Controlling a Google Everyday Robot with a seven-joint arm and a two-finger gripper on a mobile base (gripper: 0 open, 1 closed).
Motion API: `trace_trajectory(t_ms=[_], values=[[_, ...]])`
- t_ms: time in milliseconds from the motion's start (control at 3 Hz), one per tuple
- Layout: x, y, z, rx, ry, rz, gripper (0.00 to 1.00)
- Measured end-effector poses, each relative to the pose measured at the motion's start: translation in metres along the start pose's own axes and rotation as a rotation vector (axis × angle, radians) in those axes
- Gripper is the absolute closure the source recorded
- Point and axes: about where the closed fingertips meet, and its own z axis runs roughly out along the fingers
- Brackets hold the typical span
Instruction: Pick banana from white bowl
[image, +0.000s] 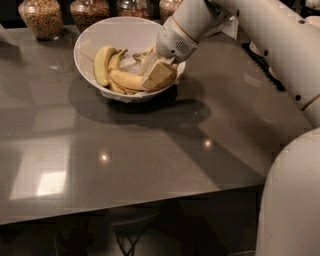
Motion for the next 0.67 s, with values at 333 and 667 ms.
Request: trace_trajectory(t_ms=[333, 667], values=[[-0.0004, 0.0005, -0.0002, 0.0, 0.0, -0.002, 1.0], [-0.0018, 0.001, -0.0022, 0.002, 0.001, -0.006, 1.0]])
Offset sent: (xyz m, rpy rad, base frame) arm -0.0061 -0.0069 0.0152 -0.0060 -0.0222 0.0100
